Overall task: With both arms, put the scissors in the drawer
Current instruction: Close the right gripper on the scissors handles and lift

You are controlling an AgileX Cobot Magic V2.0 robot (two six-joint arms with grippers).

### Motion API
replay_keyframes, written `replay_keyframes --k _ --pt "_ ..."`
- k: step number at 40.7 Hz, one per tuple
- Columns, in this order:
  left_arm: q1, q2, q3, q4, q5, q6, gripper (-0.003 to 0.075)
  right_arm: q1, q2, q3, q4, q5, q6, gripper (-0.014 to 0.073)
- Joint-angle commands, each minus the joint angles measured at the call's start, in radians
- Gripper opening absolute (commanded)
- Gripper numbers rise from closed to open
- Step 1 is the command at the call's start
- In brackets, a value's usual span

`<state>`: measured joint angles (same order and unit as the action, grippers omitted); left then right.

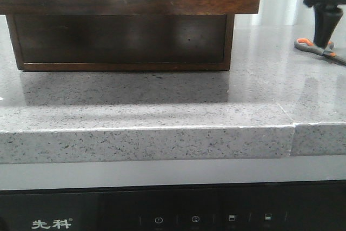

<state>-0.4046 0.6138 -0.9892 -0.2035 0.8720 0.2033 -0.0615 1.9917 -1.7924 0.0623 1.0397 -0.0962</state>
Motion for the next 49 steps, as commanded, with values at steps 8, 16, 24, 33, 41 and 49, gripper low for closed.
replay_keyframes --k 8,16,24,33,41,49 --pt "-0.001 0.005 -0.033 -0.014 -0.079 -0.010 0.0585 -0.006 0.025 -0.084 -0.006 -0.026 -0.014 0.0389" --pt "-0.001 0.005 -0.033 -0.014 -0.079 -0.010 0.0585 -0.006 0.036 -0.085 -0.013 -0.028 -0.014 0.0230" --pt "-0.001 0.005 -0.033 -0.014 -0.079 -0.010 0.0585 -0.006 0.036 -0.085 -0.017 -0.024 -0.014 0.0071" --pt "-0.001 0.005 -0.033 -0.014 -0.079 -0.010 0.0585 -0.006 0.021 -0.085 -0.017 -0.012 -0.014 0.0059" --pt "-0.001 0.005 -0.033 -0.014 -0.079 -0.010 0.0585 -0.006 -0.051 -0.085 -0.016 -0.007 -0.014 0.0059" --pt "-0.001 0.005 -0.033 -0.014 -0.079 -0.010 0.0585 -0.006 -0.170 -0.085 -0.016 -0.007 -0.014 0.0059"
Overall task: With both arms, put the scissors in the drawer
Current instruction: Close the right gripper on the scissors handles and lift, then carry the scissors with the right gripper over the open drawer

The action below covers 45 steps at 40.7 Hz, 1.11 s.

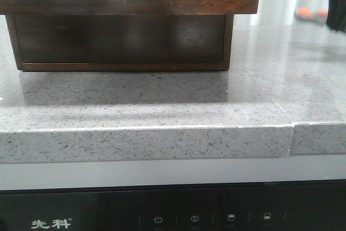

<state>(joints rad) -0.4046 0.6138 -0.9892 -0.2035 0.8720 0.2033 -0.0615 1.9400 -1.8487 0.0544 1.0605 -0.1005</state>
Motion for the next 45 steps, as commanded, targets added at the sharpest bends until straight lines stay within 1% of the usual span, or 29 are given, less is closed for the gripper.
replay_keyframes --k 1,7,12,23,29,35,45 --pt "-0.001 0.005 -0.033 -0.014 -0.079 -0.010 0.0585 -0.005 -0.133 -0.029 -0.008 -0.027 -0.010 0.0059" --pt "-0.001 0.005 -0.033 -0.014 -0.079 -0.010 0.0585 0.010 -0.246 -0.029 -0.003 -0.034 -0.012 0.0059" --pt "-0.001 0.005 -0.033 -0.014 -0.079 -0.010 0.0585 0.050 -0.340 -0.029 -0.002 -0.058 -0.017 0.0059" --pt "-0.001 0.005 -0.033 -0.014 -0.079 -0.010 0.0585 0.191 -0.511 -0.029 0.004 -0.125 -0.075 0.0059" --pt "-0.001 0.005 -0.033 -0.014 -0.079 -0.010 0.0585 0.267 -0.563 -0.029 0.023 -0.168 -0.121 0.0059" --pt "-0.001 0.005 -0.033 -0.014 -0.079 -0.010 0.0585 0.358 -0.579 -0.029 0.083 -0.200 -0.224 0.0059" --pt "-0.001 0.005 -0.033 -0.014 -0.079 -0.010 0.0585 0.543 -0.551 -0.029 0.190 -0.214 -0.485 0.0059"
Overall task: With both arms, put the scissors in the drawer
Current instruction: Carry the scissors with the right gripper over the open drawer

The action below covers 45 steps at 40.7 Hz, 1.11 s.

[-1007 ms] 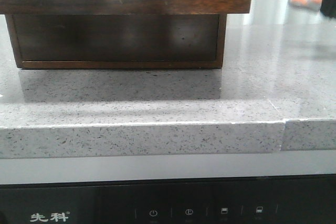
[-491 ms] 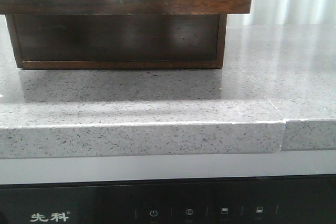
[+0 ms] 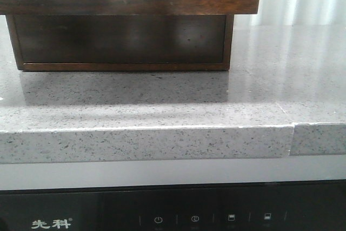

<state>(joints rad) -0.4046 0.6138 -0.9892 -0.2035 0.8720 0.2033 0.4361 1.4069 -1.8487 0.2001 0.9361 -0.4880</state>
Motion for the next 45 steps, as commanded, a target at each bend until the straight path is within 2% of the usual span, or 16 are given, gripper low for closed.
replay_keyframes --k 1,5,14,29,41,45 --pt "-0.001 0.005 -0.033 -0.014 -0.079 -0.010 0.0585 0.059 -0.011 -0.029 0.052 -0.089 -0.125 0.0059" --pt "-0.001 0.005 -0.033 -0.014 -0.079 -0.010 0.0585 0.129 0.026 -0.029 0.058 -0.088 -0.211 0.0059" --pt "-0.001 0.005 -0.033 -0.014 -0.079 -0.010 0.0585 0.176 0.107 -0.029 0.058 -0.048 -0.290 0.0059" --pt "-0.001 0.005 -0.033 -0.014 -0.079 -0.010 0.0585 0.176 0.258 -0.029 0.032 0.039 -0.295 0.0059" --pt "-0.001 0.005 -0.033 -0.014 -0.079 -0.010 0.0585 0.176 0.301 -0.029 -0.031 0.075 -0.295 0.0065" --pt "-0.001 0.005 -0.033 -0.014 -0.079 -0.010 0.0585 0.176 0.301 -0.029 -0.032 0.076 -0.295 0.0111"
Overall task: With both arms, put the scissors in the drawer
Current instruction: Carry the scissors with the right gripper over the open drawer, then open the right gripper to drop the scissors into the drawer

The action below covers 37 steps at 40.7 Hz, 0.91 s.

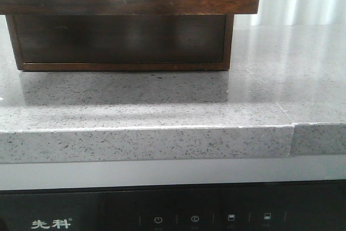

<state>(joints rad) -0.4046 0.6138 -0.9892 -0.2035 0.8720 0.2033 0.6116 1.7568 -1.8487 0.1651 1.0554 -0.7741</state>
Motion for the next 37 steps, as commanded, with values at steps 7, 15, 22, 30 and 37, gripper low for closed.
replay_keyframes --k 7,15,22,30,37 --pt "-0.001 0.005 -0.033 -0.014 -0.079 -0.010 0.0585 0.000 -0.049 -0.029 0.003 -0.043 -0.009 0.0312" --pt "-0.001 0.005 -0.033 -0.014 -0.079 -0.010 0.0585 0.000 -0.051 -0.029 0.003 -0.034 -0.009 0.0333" --pt "-0.001 0.005 -0.033 -0.014 -0.079 -0.010 0.0585 -0.002 -0.084 -0.029 0.003 -0.014 0.018 0.0333" --pt "-0.001 0.005 -0.033 -0.014 -0.079 -0.010 0.0585 -0.009 -0.171 -0.029 -0.008 -0.001 0.149 0.0333" --pt "-0.001 0.005 -0.033 -0.014 -0.079 -0.010 0.0585 -0.037 -0.276 -0.029 -0.012 0.011 0.436 0.0333"
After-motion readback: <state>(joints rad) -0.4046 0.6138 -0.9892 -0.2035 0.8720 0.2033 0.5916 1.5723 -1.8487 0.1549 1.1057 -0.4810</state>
